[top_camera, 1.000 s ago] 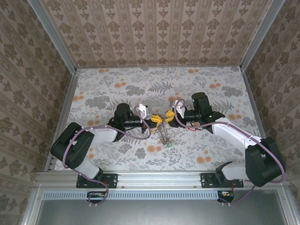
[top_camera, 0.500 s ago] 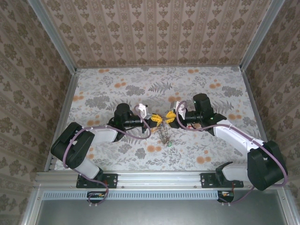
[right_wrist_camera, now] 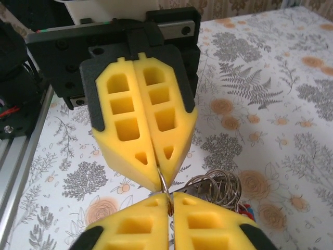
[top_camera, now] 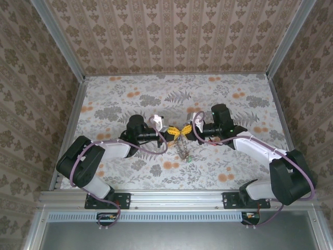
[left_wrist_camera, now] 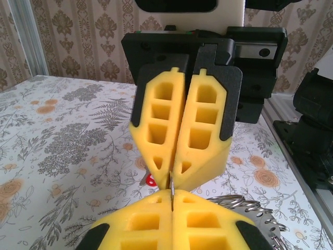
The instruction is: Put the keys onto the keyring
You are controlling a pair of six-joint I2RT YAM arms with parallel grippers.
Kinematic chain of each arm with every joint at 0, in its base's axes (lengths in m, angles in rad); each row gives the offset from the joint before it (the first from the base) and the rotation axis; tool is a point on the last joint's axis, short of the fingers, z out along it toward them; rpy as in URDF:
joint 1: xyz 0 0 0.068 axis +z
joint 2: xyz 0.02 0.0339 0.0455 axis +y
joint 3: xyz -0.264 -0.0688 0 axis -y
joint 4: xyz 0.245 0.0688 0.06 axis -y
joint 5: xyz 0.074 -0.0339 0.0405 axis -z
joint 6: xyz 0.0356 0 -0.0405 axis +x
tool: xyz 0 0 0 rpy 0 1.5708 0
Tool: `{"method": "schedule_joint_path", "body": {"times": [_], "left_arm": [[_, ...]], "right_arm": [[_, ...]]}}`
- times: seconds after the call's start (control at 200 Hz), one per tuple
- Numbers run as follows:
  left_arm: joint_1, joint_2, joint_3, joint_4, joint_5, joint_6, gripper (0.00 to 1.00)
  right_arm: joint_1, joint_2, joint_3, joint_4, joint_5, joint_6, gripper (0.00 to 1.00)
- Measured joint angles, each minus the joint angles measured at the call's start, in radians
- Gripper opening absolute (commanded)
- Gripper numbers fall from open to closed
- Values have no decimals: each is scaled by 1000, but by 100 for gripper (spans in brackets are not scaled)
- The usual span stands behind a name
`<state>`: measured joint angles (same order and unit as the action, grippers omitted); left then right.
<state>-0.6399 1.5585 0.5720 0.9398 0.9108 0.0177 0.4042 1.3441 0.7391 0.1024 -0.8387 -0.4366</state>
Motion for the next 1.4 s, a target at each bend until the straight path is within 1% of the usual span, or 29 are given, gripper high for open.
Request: {"method": "schedule_joint_path", "body": {"times": [0.055, 0.125, 0.175, 0.195, 0.27, 0.34, 0.41, 0.515, 0.595, 0.715, 0.925, 1.175, 1.345, 1.37, 1.4], "left_arm": [[0, 0, 0, 3, -2, 0, 0], [0, 0, 0, -2, -6, 0, 11], [0, 0, 0, -18, -7, 6, 21], [0, 0, 1, -26, -10, 6, 23], [0, -16, 8, -85, -20, 37, 28], [0, -43, 32, -192, -29, 83, 29], [0, -79, 76, -329, -39, 145, 29], [0, -129, 137, -493, -44, 239, 29], [0, -150, 172, -578, -43, 291, 29], [-1, -154, 196, -664, -34, 338, 29], [-11, -153, 198, -727, -23, 372, 29], [-42, -126, 203, -703, -13, 372, 30], [-55, -88, 216, -690, -11, 372, 24], [-55, -85, 218, -689, -9, 372, 22], [-55, -82, 221, -686, -8, 373, 16]], "right_arm": [[0, 0, 0, 0, 1, 6, 0], [5, -2, 1, -11, 10, 1, 0], [14, -6, 13, -49, 32, -10, 0], [21, -8, 20, -72, 46, -14, 0], [42, -17, 60, -170, 98, -40, 0], [61, -25, 109, -269, 153, -70, 0], [82, -30, 162, -366, 213, -106, 0], [117, -33, 229, -485, 292, -157, 0], [138, -35, 262, -554, 336, -192, 0], [151, -36, 288, -617, 367, -216, 0], [155, -36, 301, -650, 383, -223, 0], [164, -36, 302, -653, 383, -217, 0], [164, -36, 302, -650, 383, -215, 0], [164, -36, 302, -650, 383, -215, 0], [164, -36, 302, -650, 383, -215, 0]]}}
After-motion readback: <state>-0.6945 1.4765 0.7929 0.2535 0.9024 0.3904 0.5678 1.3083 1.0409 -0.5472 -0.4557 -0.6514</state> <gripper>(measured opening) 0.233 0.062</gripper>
